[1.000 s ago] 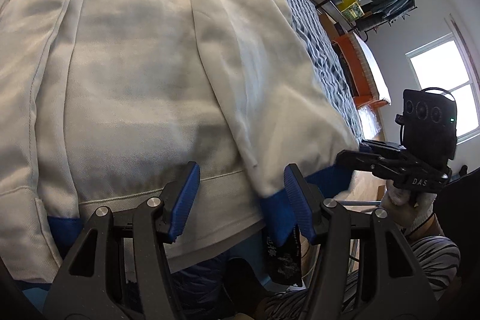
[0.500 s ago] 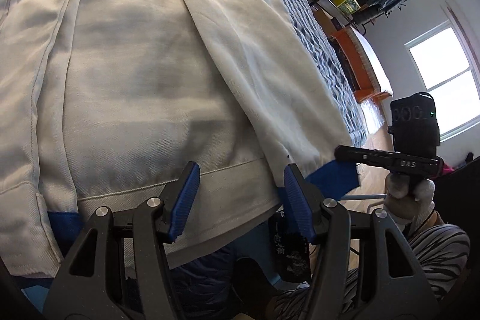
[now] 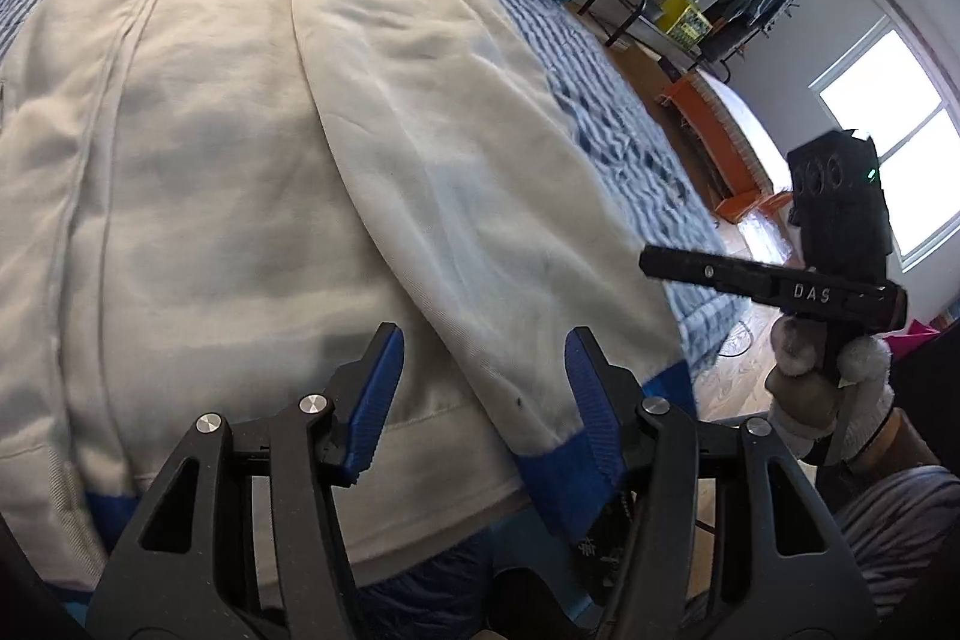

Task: Fold large clothes
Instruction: 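Open the right tool to release the cuff and withdraw it, then grasp the jacket side edge with the left tool while the right tool grasps it too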

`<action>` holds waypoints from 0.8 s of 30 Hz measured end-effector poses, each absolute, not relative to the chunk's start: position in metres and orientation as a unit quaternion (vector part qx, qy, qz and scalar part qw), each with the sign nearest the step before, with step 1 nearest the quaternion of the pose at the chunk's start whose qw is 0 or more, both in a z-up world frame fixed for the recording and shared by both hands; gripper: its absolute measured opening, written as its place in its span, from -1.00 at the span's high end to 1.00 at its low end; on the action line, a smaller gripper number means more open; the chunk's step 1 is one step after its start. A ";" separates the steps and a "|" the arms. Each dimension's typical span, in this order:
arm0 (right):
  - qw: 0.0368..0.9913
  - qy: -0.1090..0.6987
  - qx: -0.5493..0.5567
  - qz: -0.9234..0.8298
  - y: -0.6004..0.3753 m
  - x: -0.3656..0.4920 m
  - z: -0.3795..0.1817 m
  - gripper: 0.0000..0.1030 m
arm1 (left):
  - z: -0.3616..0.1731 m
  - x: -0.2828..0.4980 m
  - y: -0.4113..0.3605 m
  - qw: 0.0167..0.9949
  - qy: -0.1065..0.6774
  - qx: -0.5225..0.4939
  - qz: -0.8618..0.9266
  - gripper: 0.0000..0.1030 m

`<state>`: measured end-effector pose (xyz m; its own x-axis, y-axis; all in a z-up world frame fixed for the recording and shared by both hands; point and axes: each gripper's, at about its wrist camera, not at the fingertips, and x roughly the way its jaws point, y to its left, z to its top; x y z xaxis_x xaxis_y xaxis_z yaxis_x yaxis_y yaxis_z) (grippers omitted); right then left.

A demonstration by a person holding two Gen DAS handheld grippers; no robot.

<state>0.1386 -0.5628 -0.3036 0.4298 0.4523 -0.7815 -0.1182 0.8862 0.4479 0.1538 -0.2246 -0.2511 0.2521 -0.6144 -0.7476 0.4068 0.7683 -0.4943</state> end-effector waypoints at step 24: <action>0.890 0.418 0.166 0.071 -0.643 0.100 -0.237 0.05 | -0.235 0.119 -0.359 0.796 0.513 -0.017 -0.320 -0.31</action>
